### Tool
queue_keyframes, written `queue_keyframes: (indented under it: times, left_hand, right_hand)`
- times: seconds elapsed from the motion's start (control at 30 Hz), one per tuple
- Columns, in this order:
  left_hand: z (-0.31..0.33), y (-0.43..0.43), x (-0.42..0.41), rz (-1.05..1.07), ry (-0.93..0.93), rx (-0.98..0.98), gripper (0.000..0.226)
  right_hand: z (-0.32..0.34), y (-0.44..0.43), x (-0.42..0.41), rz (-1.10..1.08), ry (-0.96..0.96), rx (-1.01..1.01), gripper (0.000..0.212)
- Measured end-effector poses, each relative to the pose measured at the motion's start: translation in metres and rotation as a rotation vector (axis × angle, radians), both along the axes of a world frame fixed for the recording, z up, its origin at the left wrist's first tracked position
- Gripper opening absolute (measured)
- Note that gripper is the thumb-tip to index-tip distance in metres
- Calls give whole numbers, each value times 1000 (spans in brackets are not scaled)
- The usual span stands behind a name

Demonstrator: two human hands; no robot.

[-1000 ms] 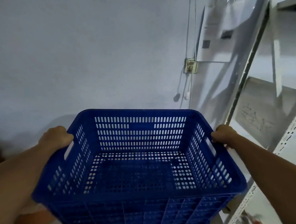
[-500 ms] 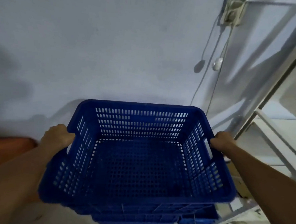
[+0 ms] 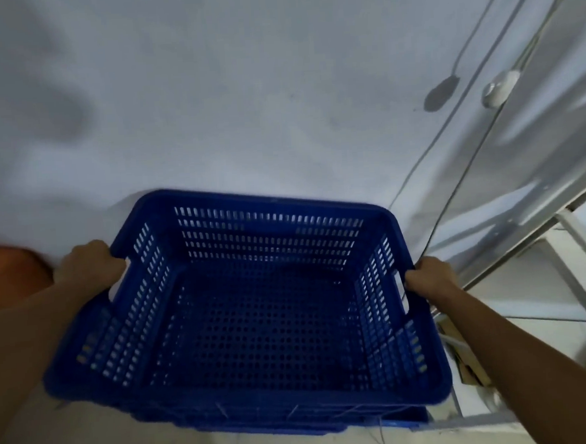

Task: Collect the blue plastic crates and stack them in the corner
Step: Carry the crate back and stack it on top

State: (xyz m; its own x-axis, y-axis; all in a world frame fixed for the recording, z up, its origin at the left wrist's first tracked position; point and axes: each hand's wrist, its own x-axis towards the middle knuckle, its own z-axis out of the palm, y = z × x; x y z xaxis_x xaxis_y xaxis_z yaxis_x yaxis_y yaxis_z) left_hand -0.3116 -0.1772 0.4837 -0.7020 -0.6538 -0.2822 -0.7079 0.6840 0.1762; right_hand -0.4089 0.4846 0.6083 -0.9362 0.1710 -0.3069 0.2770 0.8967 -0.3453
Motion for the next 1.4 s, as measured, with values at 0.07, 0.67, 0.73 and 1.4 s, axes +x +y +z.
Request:
queue_keyframes:
  times: [0.07,0.67,0.73,1.4]
  left_hand:
    - [23,21,-1,22,17,7,39]
    - [100,115,36,-22,105,63,24]
    - [94,119,38,4,110,67,37]
    - [86,356,155,-560,-2,-36,55]
  right_hand:
    - [0,2,5,-14,2,1,24]
    - [-7,-2,15,-15,-3,101,43]
    - [-7,-6,20,0,-27,140,44]
    - [-31,-152,226,549,-25,228,57]
